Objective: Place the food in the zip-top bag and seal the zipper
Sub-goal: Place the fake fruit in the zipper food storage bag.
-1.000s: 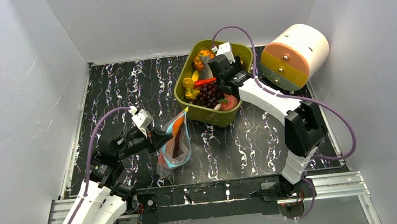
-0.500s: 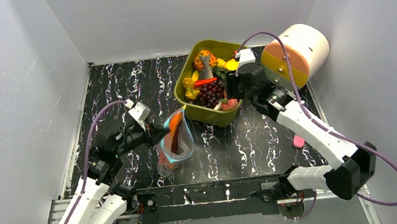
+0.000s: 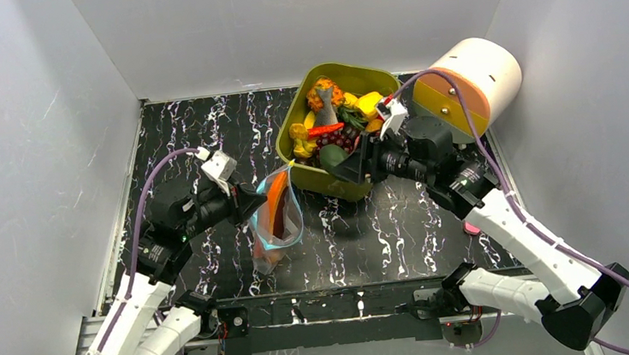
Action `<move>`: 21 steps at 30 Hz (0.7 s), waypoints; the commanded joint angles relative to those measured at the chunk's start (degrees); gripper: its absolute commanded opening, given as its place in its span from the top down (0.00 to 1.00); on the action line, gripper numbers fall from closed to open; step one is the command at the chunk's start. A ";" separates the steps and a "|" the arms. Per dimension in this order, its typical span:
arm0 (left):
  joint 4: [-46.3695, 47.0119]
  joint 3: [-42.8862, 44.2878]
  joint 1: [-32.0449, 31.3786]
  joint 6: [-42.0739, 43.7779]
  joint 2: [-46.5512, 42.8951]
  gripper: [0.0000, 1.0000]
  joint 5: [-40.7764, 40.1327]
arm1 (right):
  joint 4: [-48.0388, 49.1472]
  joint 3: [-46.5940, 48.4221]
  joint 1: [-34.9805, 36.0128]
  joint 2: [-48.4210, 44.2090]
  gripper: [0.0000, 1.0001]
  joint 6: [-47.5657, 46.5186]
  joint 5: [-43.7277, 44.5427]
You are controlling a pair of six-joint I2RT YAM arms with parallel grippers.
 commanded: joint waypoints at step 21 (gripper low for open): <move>4.20 2.28 0.14 -10.32 -0.65 1.00 3.12 | 6.61 2.69 24.08 9.75 0.69 16.68 9.92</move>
